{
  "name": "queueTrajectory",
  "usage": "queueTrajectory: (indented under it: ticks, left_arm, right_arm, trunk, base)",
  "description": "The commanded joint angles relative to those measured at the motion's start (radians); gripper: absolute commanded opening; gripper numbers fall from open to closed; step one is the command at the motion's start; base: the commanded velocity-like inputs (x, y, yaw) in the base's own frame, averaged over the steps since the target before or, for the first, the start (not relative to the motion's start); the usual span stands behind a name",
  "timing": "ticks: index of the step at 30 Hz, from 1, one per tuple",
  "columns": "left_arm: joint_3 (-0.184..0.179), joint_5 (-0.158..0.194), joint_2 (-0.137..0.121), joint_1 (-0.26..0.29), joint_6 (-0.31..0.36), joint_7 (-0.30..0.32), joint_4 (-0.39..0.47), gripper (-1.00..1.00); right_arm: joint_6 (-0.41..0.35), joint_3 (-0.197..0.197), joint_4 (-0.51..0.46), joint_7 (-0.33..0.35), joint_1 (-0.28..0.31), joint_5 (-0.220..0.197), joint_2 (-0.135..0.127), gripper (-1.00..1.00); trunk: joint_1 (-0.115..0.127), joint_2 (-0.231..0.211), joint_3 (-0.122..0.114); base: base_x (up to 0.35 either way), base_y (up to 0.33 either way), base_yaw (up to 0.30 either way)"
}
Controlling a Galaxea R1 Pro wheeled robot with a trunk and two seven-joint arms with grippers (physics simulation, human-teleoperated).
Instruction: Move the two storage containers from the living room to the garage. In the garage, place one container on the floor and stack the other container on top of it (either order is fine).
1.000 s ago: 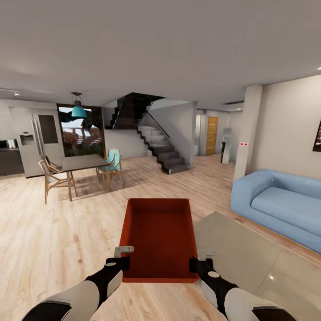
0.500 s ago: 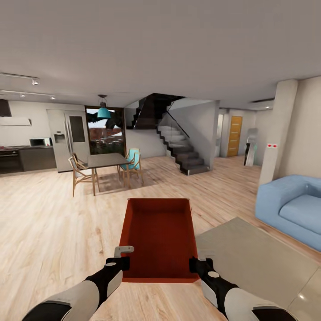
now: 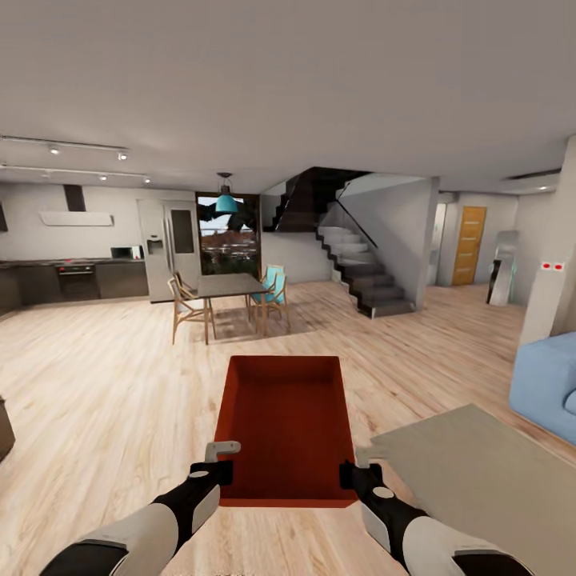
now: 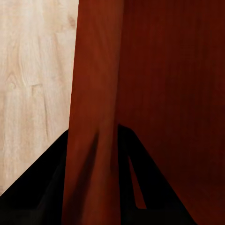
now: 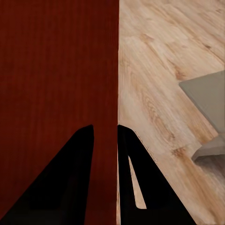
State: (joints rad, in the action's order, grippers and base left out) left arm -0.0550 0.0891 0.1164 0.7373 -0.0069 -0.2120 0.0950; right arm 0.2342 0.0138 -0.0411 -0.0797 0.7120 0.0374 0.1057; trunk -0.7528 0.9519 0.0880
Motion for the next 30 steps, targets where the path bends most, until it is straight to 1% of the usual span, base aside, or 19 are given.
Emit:
queueTrajectory:
  ticks: [1,11,13,30]
  left_arm:
    - [0.004,0.023,-0.011,0.001,0.001,-0.006,-0.003,-1.0]
    - [0.004,0.023,-0.011,0.001,0.001,-0.006,-0.003,-1.0]
    - [0.004,0.023,-0.011,0.001,0.001,-0.006,-0.003,-1.0]
    - [0.004,0.024,-0.012,0.001,0.0,-0.006,-0.003,-1.0]
  right_arm:
    - [0.046,0.003,-0.002,-0.003,0.001,0.016,0.0,-1.0]
    - [0.046,0.003,-0.002,-0.003,0.001,0.016,0.0,-1.0]
    - [0.046,0.003,-0.002,-0.003,0.001,0.016,0.0,-1.0]
    - [0.045,0.003,-0.002,-0.004,0.001,0.015,-0.001,-1.0]
  trunk:
    - [0.0,0.001,0.002]
    - [0.0,0.001,0.002]
    - [0.0,0.001,0.002]
    - [0.0,0.001,0.002]
  base:
    - [0.0,0.0,0.3]
    - [0.0,0.0,0.3]
    - [0.0,0.0,0.176]
    - [0.0,0.0,0.014]
